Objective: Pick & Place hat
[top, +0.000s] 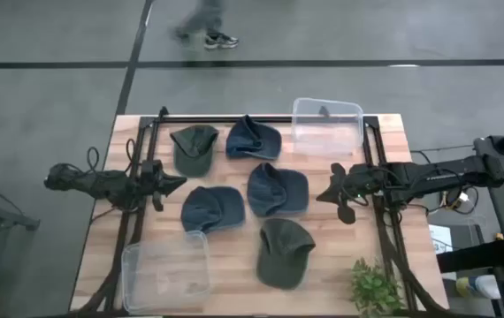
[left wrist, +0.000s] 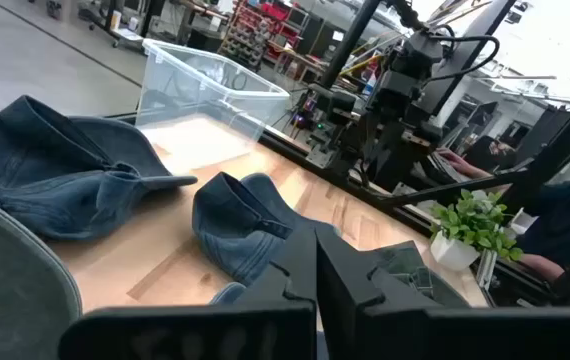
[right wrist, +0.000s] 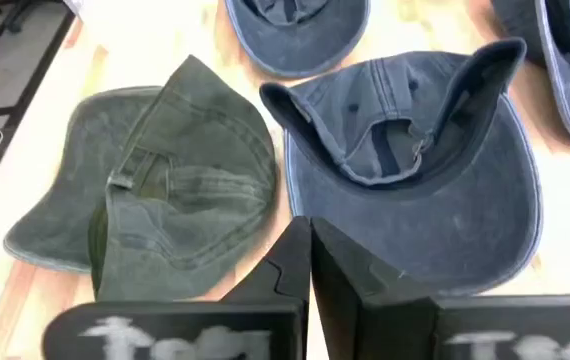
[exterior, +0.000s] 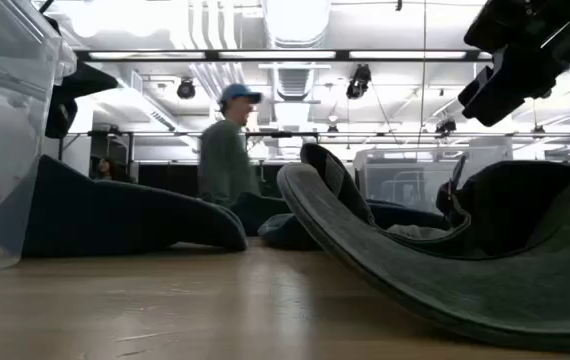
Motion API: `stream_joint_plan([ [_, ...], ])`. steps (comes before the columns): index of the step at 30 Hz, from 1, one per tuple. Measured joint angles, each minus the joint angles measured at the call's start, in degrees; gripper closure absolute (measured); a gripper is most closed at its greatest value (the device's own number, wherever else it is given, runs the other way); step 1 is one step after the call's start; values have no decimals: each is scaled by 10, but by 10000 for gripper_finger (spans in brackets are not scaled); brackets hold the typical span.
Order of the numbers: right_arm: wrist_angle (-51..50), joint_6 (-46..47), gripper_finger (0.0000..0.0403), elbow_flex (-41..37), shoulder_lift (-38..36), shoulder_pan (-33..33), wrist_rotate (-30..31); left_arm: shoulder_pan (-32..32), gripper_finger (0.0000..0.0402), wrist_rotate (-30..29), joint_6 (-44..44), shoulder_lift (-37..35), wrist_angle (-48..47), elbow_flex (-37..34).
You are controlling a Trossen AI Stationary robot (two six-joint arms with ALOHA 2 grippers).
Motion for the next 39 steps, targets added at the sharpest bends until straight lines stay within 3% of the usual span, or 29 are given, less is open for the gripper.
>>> stream_joint_plan([
  [21, 32, -1, 394, 0, 0, 0, 1, 0, 401, 0, 7, 0, 0, 0],
  [26, 63, 38, 394, 1, 0, -2, 89, 0, 401, 0, 8, 0, 0, 0],
  [29, 57, 54, 392, 20, 5, -9, 105, 0, 401, 0, 8, 0, 0, 0],
  [33, 3, 54, 367, 77, 31, -18, 104, 0, 401, 0, 8, 0, 0, 0],
  [39, -105, 40, 295, 189, 110, -21, 104, 0, 401, 0, 8, 0, 0, 0],
])
